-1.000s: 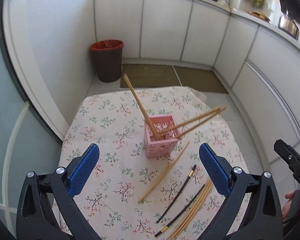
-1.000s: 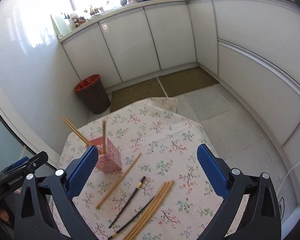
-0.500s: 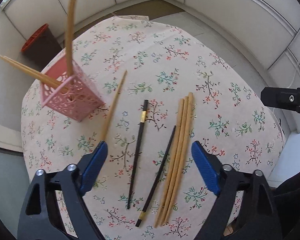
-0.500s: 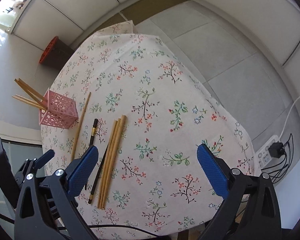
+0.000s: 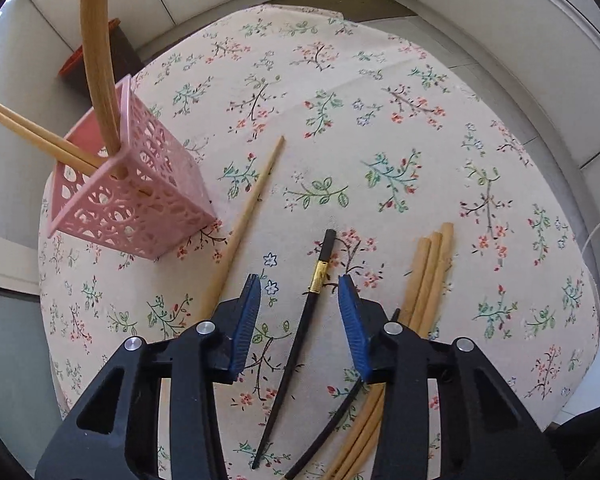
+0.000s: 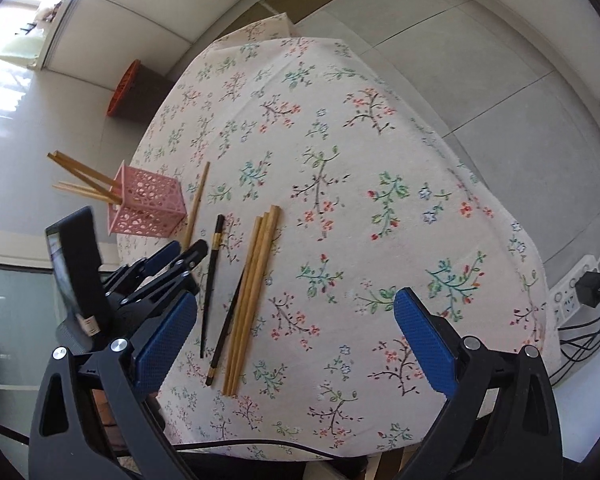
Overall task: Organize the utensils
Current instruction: 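Grasp a black chopstick with the left tool while the right tool grasps the other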
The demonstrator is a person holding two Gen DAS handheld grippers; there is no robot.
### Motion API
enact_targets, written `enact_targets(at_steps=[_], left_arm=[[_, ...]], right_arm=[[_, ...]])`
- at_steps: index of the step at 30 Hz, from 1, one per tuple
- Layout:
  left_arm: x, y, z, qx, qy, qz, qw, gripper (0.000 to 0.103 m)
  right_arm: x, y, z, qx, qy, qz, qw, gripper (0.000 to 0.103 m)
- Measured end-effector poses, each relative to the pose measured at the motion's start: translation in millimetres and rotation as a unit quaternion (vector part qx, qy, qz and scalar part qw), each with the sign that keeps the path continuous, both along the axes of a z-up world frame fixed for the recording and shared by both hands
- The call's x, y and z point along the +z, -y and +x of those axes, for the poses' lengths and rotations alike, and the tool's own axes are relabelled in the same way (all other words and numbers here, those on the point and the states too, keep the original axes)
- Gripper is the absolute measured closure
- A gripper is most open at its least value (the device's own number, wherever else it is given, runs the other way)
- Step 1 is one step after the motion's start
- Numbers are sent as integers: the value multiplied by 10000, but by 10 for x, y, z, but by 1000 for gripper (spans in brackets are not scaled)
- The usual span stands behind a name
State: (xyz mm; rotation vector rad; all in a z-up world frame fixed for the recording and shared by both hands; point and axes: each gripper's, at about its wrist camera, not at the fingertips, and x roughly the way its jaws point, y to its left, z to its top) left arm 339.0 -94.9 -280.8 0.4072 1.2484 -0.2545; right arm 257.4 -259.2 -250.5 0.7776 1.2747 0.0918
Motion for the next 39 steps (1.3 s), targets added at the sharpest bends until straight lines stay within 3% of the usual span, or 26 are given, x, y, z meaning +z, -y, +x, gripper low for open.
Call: enact_targets(at_steps=[3,5,6,9,14,17,19,21,24,31,39], left_arm=[[-153,-37,61,79,-88,89,9999,72],[-219,-62,83,79,-188,-28,9998,94],[-215,-59,77,39,-169,-91,9998,96],[-216,-39,22,-115,-153,-1,9998,97],[-146,-231,-101,73,-327,-422,9985,97],[77,-421,-253,123,-202,-425,9988,97],[315,-578,-374,217,-75,-623,9978,97],[521,-739,-512,331,52,-837,9959,97],[794,-968,-737,466,329,-1131,9919,97],[1032,-1220,-769,599,634,-1477,9852,97],[1098,-1277,-818,622,712,-1553,9833,97]], right_arm=[[-26,-41,38,-17,72,165,9998,7],[-54,-60,74,-59,79,308,9995,7],[-72,-74,93,-68,62,344,9994,7],[-113,-128,140,-110,25,388,9992,7],[-196,-362,281,28,-68,468,9989,7],[-247,-594,379,180,-178,518,9983,10],[-305,-778,432,345,-295,516,9976,21],[-406,-970,484,515,-502,655,9953,42],[-519,-1212,535,673,-698,905,9912,55],[-663,-1309,553,548,-992,540,9921,57],[-712,-1475,626,654,-1184,-80,9908,59]])
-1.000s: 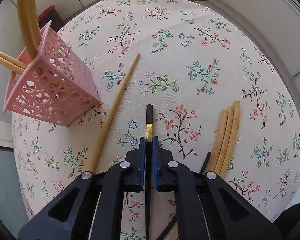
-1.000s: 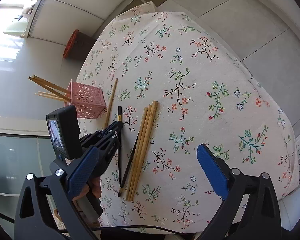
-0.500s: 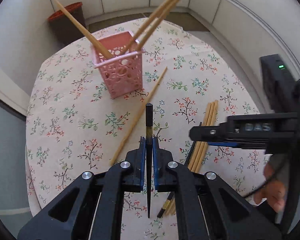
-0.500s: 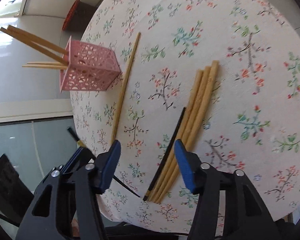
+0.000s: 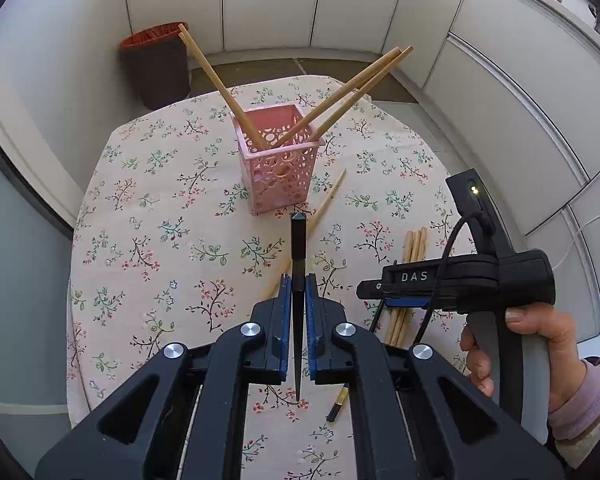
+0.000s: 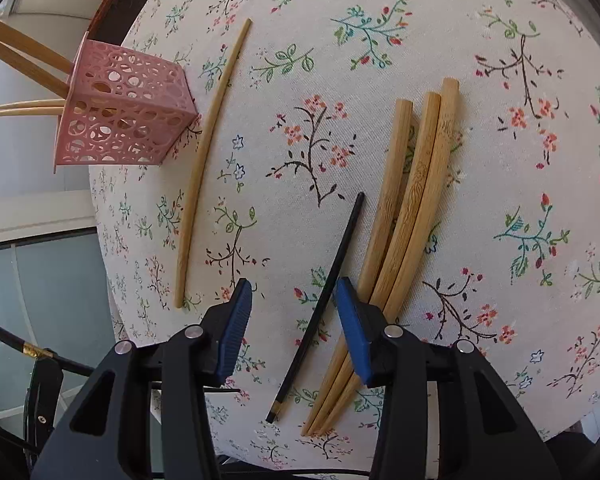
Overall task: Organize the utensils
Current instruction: 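Grasp a black chopstick with the left tool while the right tool grasps the other, then lift both black chopsticks upright and carry them over the pink holder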
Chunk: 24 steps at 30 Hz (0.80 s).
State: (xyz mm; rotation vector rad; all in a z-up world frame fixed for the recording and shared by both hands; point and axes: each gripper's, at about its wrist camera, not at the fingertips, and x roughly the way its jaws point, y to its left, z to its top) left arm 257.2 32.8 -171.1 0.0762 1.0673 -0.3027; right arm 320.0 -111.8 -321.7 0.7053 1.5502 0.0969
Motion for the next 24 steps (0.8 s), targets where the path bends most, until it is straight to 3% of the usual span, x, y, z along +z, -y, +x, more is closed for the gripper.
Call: enact_targets(at_steps=[2,4,5,11,15,20,24], left_arm=[[11,-32,-3,8,36,5,10000,97],[39,-60,-21,28,72,27,10000,97],[51,-83,-22,52,94,33,9999,97],[155,-228,-40,253,213,-55,9994,97],[294,-249,-122,274,399,-141,9987,97],[482,-319,-242,360,672,-249,9968,97],[611,-352,-334,426,856,-319,9949,97]], right_arm=[[16,-59,41,16,32,-194,9998,58],[46,-127,65,65,127,-722,9973,78],[47,-146,72,83,171,-930,9955,96],[65,-39,46,3,347,-748,9966,98],[350,71,-166,62,1036,-592,9928,98],[931,184,-575,277,1974,-692,9775,98],[1284,194,-885,392,2731,-841,9575,98]])
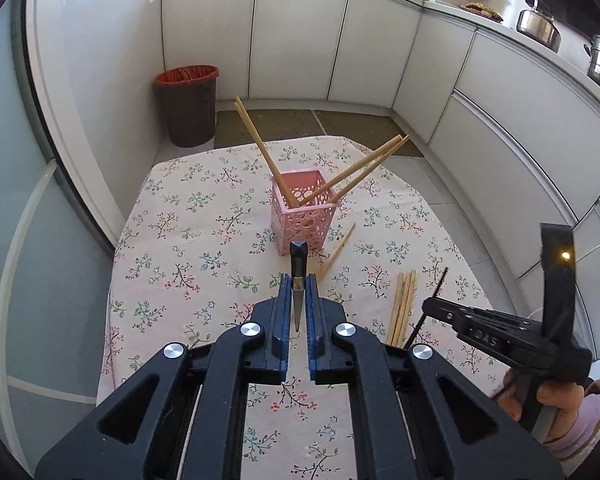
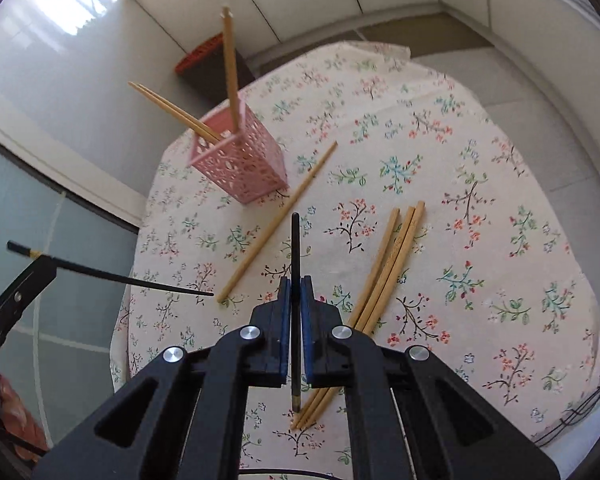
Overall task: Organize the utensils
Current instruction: 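Lift both black chopsticks upright and carry them over the pink holder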
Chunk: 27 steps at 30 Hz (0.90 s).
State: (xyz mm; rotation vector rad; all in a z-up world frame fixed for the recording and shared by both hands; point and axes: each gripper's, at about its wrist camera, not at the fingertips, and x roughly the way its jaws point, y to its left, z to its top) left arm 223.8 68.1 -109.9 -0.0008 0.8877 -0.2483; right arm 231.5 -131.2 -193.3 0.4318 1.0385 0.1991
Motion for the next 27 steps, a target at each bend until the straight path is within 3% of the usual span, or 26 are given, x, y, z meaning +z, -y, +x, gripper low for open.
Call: enact_targets(at_steps=[9,18,27], left_arm=[[255,13,-190,90,402,-112,9991,97],[488,149,71,201,599,-58,9980,97],[880,238,673,426,976,-158,9942,97]], right_arm=[[635,-8,-422,106,1125,-1,9936,98],[1394,177,-160,-57,1819,110,9832,98],[1961,154,327,-127,2431,321,9694,98]])
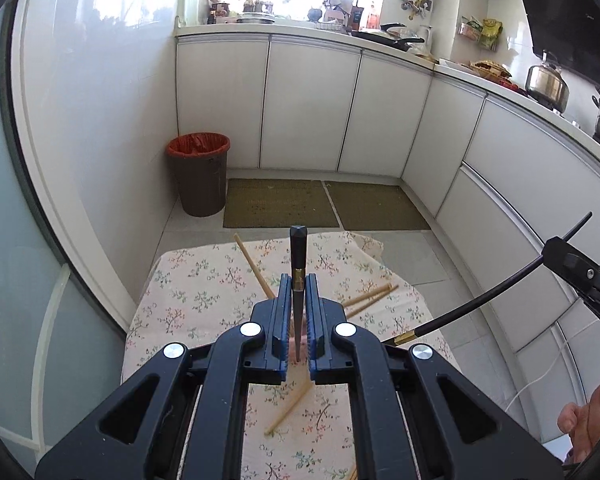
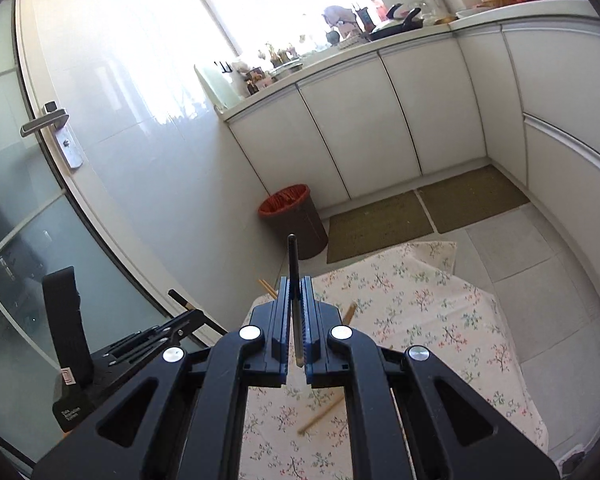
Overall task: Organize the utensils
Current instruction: 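Lift both black chopsticks upright and carry them over the pink holder, then lower the black chopsticks into the pink holder and open both tools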
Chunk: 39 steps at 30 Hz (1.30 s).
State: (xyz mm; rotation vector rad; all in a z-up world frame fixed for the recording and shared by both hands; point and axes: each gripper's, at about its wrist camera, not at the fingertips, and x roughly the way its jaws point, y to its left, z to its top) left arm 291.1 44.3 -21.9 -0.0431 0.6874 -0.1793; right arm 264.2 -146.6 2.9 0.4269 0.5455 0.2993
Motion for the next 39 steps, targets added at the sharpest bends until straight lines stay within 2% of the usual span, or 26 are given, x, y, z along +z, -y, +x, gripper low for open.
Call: enact_targets(at_steps=[4,7,10,12,14,15,19,23,25,32,39], left_arm=[[-12,71,268,78,23,26,10000,97],[-129,88,455,115,-84,-13,9999,97],[-376,82,582,185,-270,-45,9995,96],[-582,99,635,54,-478,-119,9988,96],[-732,66,594,-32,-605,-328,9976,83],[-758,17,548,44,-552,-470,9974,81],[-529,-268,392,409,-102,-938,9947,80],[-234,-513,229,674,344,-1318,9884,65],[-173,-561,220,707,409,-1366,9873,64],[-348,-587,328,778,65,-1246,9891,64],[-394,-645,269,880,-68,-1115,9898,64]], right_arm=[[-11,-89,270,6,30,-57,10000,98],[-94,-157,457,16,-47,-90,9999,98],[-240,-215,602,2,-108,-155,9998,98],[-349,-263,687,13,-183,-180,9997,98],[-441,-306,753,21,-249,-216,9995,98],[-474,-325,777,21,-251,-236,9994,98],[-559,-406,882,-20,-290,-320,9991,98],[-647,-499,1000,-61,-346,-400,9986,98],[-702,-562,1071,-80,-366,-465,9982,98],[-873,-840,1200,110,-551,-720,9958,94],[-669,-826,893,148,-264,-988,9946,94]])
